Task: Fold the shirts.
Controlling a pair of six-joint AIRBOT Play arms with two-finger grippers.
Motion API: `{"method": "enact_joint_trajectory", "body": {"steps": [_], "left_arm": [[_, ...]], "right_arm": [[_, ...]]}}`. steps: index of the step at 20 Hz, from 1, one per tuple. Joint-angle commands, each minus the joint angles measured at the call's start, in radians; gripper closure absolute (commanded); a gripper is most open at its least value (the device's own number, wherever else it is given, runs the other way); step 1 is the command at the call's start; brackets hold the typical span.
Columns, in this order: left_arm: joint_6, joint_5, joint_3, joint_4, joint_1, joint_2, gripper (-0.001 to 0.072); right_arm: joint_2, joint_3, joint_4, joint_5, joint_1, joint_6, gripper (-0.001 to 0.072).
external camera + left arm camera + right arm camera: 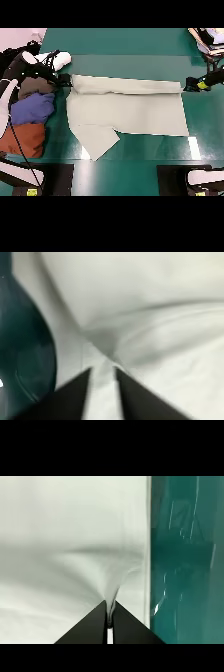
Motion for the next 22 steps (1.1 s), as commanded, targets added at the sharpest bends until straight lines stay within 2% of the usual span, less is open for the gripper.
{"method": "enact_joint_trajectory", "body": {"steps": [1,2,5,9,13,15,19,22], "left_arm": [[-0.059,-0.064,-0.016,0.035,-0.005,0.003,0.0212],[-0.058,-0.099,-0.012,0.04,-0.005,0.01,0.0212],[-0.066,-0.145,-0.058,0.116,-0.005,0.112,0.0212],[-0.101,-0.144,-0.369,0.146,-0.005,0.356,0.0211],[-0.103,-0.121,-0.735,-0.013,-0.005,0.582,0.0211],[-0.102,-0.096,-0.871,-0.084,-0.005,0.652,0.0211],[-0.068,-0.015,-1.034,-0.251,-0.006,0.684,0.0211],[-0.064,0.048,-1.083,-0.267,-0.006,0.684,0.0211]], "right_arm": [[0.018,-0.049,0.004,0.008,0.002,0.0,0.051],[0.024,-0.042,0.003,0.039,-0.002,0.0,0.0374],[0.113,-0.093,0.002,0.089,-0.048,-0.036,0.0375],[0.322,-0.286,0.01,0.092,-0.127,-0.036,0.0374],[0.473,-0.429,0.014,0.088,-0.16,-0.036,0.0366],[0.515,-0.468,0.014,0.08,-0.159,-0.036,0.032],[0.56,-0.476,0.015,0.08,-0.155,-0.035,0.032],[0.591,-0.477,0.014,0.081,-0.155,-0.035,0.032]]}}
